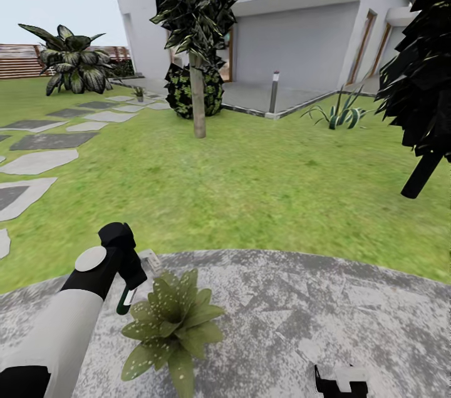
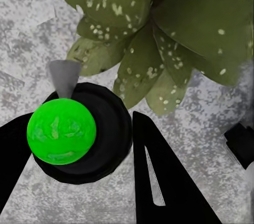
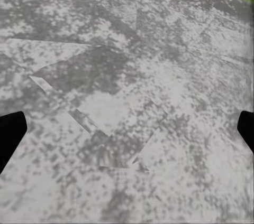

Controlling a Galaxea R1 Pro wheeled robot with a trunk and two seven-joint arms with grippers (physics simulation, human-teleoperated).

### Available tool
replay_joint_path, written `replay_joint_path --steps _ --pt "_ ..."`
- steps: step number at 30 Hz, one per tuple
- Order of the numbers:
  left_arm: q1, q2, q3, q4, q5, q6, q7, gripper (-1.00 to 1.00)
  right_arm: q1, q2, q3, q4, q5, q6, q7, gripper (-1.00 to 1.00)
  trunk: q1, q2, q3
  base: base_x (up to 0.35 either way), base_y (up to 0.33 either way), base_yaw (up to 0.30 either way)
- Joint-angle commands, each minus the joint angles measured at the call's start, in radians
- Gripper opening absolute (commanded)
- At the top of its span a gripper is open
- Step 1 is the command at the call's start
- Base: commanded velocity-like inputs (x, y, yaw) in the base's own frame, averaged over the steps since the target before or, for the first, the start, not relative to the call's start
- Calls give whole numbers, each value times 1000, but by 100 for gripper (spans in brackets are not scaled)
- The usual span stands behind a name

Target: Pick up the pesticide atomizer in the garden and spray insectifuge to fully cover both potted plants in the garden.

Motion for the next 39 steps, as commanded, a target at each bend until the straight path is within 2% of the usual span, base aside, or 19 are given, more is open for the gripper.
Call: replay_joint_path --steps 1,23,39 --pt "-1 0 0 -1 -8 11 -9 -100 -1 0 -4 1 11 -2 -6 100 0 0 -1 87 -270 0" --pt "-2 -1 0 -1 -9 11 -9 -100 -1 0 -4 1 11 -2 -6 100 0 0 -1 71 -263 0" --pt "-2 -1 0 -1 -9 11 -9 -100 -1 0 -4 2 11 -2 -6 100 0 0 -1 29 -17 0"
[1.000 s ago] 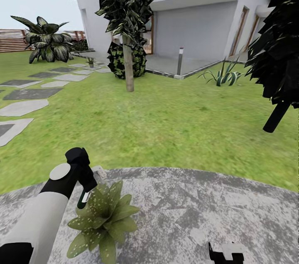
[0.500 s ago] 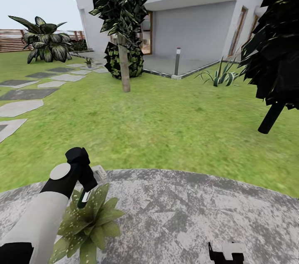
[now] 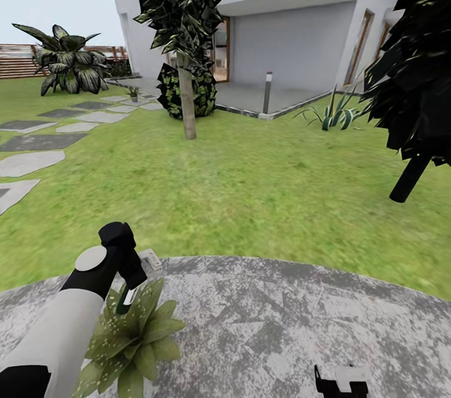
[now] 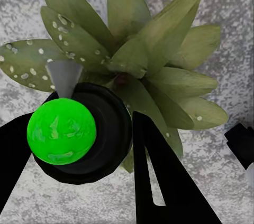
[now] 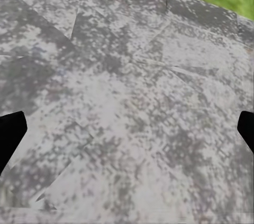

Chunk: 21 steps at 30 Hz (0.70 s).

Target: Pick up the pesticide atomizer in the garden and spray insectifuge to fully cover both potted plants in the garden.

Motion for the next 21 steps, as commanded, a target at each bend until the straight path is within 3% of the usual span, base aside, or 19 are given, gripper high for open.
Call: replay_joint_path --steps 1,21 --pt "-1 0 0 -1 -7 11 -9 -100 -1 0 -4 1 11 -2 -6 100 0 0 -1 279 -77 0" --pt "-1 1 -2 -1 -7 11 -9 -100 -1 0 -5 1 11 -2 -6 100 0 0 18 281 -159 -208"
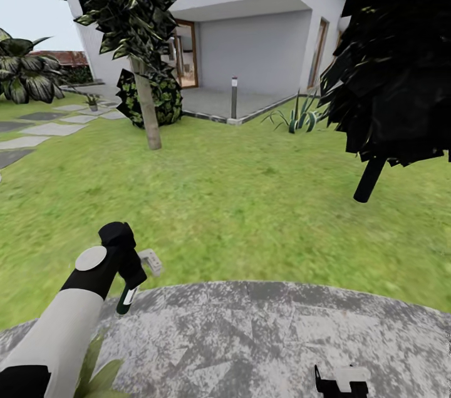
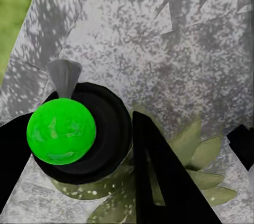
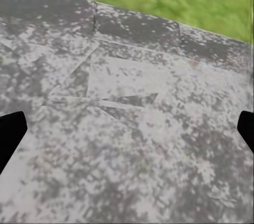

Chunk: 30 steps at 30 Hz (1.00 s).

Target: Pick up the pesticide atomizer in the garden and spray insectifuge to fully cover both potted plants in the garden.

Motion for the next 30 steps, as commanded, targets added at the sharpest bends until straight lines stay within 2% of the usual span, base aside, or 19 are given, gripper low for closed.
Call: replay_joint_path --steps 1,19,27,30 --pt "-1 0 0 -1 -7 11 -9 -100 -1 0 -4 2 11 -2 -6 100 0 0 0 276 -170 -232" --pt "3 0 2 -1 -7 11 -9 -100 -1 0 -4 2 11 -2 -6 100 0 0 19 276 -170 -224" --pt "8 1 2 -1 -7 11 -9 -100 -1 0 -4 2 11 -2 -6 100 0 0 19 275 -170 -17" --pt "9 1 -1 -1 -7 11 -9 -100 -1 0 -4 2 11 -2 -6 100 0 0 19 211 -134 157"
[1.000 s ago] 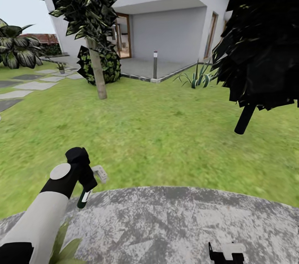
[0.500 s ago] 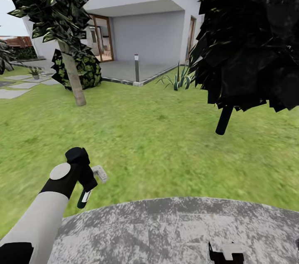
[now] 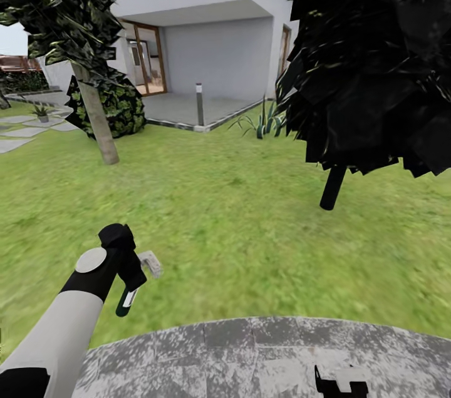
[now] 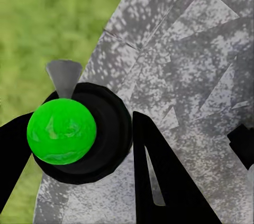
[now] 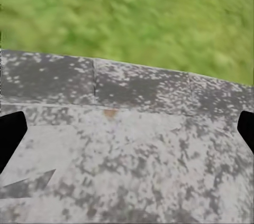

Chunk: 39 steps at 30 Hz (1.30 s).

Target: Pick up the pesticide atomizer in the garden and spray insectifuge to fully cover both potted plants in the garden.

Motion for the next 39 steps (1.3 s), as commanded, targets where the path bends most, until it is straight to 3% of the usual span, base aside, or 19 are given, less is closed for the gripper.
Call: replay_joint_path --steps 1,11,17,23,31,37,39 --pt "-1 0 1 -1 -7 11 -9 -100 -1 0 -4 1 11 -2 -6 100 0 0 -1 150 -66 229" --pt "1 3 15 -1 0 13 1 -100 -1 0 -4 1 11 -2 -5 100 0 0 -1 23 -9 268" --pt "0 -10 74 -1 14 16 2 -100 -1 0 -4 1 11 -2 -5 100 0 0 -1 0 0 274" --pt "0 -9 78 -1 14 16 4 -100 -1 0 -4 1 11 -2 -4 100 0 0 -1 0 0 274" --pt "0 -9 78 -2 20 16 91 -100 -1 1 -4 1 11 -2 -4 100 0 0 -1 41 -33 274" --pt "1 -9 81 -2 108 16 136 -100 -1 2 -4 2 11 -2 -4 100 0 0 -1 197 -198 274" --pt "2 -10 98 4 170 13 191 -100 -1 2 -4 2 11 -3 -4 100 0 0 -1 169 -229 274"
